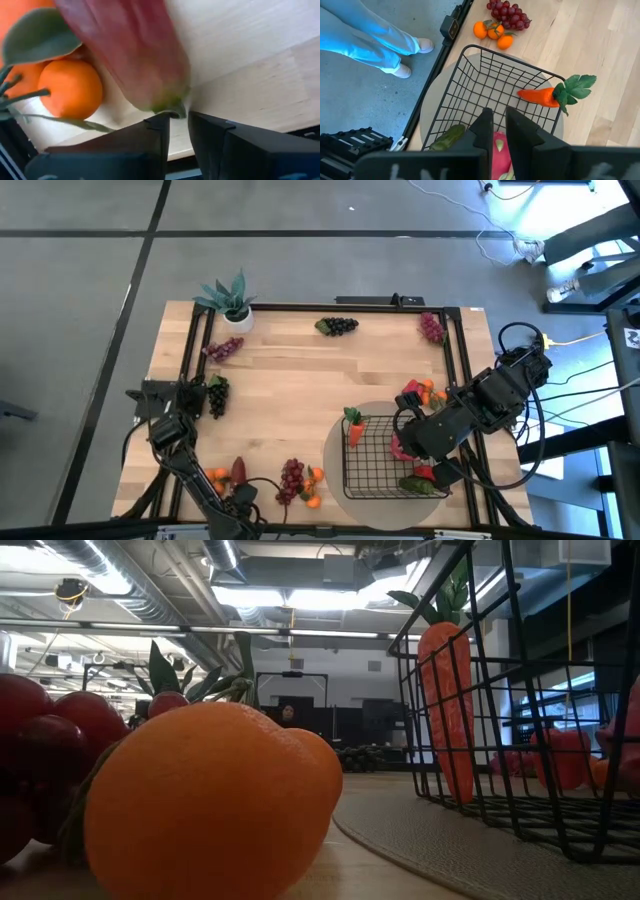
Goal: Build produce basket
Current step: Put the bottom left pepper into the wire basket
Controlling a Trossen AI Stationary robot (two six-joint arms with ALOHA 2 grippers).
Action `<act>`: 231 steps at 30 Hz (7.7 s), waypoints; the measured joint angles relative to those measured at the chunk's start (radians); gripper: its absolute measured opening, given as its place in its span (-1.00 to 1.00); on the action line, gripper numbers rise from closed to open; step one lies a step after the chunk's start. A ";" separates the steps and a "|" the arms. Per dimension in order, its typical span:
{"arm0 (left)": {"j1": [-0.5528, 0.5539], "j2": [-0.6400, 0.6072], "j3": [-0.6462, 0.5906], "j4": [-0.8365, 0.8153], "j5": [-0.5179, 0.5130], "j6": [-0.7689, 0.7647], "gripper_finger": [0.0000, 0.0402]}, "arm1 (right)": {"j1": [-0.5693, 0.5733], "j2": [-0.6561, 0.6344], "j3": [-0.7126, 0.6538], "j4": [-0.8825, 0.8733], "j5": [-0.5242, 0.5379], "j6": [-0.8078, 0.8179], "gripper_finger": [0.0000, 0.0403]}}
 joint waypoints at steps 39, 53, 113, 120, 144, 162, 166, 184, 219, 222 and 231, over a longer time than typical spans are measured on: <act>0.060 -0.094 0.015 0.012 -0.015 0.356 -0.66 | 0.000 0.000 0.000 0.038 0.002 0.003 -0.81; 0.067 -0.093 -0.014 0.116 -0.074 0.315 -0.66 | 0.000 0.000 0.000 0.037 0.002 0.002 -0.81; 0.077 -0.093 -0.003 0.137 -0.161 0.306 -0.66 | -0.089 0.000 0.000 0.029 -0.098 -0.083 -0.81; 0.089 -0.093 -0.003 0.138 -0.189 0.357 -0.66 | -0.089 0.000 0.000 0.029 -0.098 -0.101 -0.81; 0.106 -0.094 -0.036 0.202 -0.187 0.250 -0.66 | -0.090 0.000 0.000 0.013 -0.178 -0.105 -0.81; 0.093 -0.081 -0.036 0.140 -0.247 0.172 -0.66 | -0.112 0.000 0.000 0.023 -0.181 -0.102 -0.81; 0.093 -0.065 -0.036 0.146 -0.231 0.169 -0.66 | -0.111 0.000 0.000 0.023 -0.182 -0.101 -0.81; 0.093 -0.059 -0.036 0.123 -0.266 0.189 -0.66 | -0.111 0.000 0.000 0.025 -0.183 -0.099 -0.81; 0.156 -0.070 -0.036 0.130 -0.216 0.433 -0.99 | -0.111 0.000 0.000 0.041 -0.183 -0.107 -0.81; 0.156 -0.103 -0.036 0.123 -0.194 0.439 -0.99 | -0.111 0.000 0.000 0.041 -0.183 -0.132 -0.81; 0.157 -0.244 -0.036 0.070 -0.236 0.449 -1.00 | -0.111 0.000 0.000 0.040 -0.183 -0.180 -0.81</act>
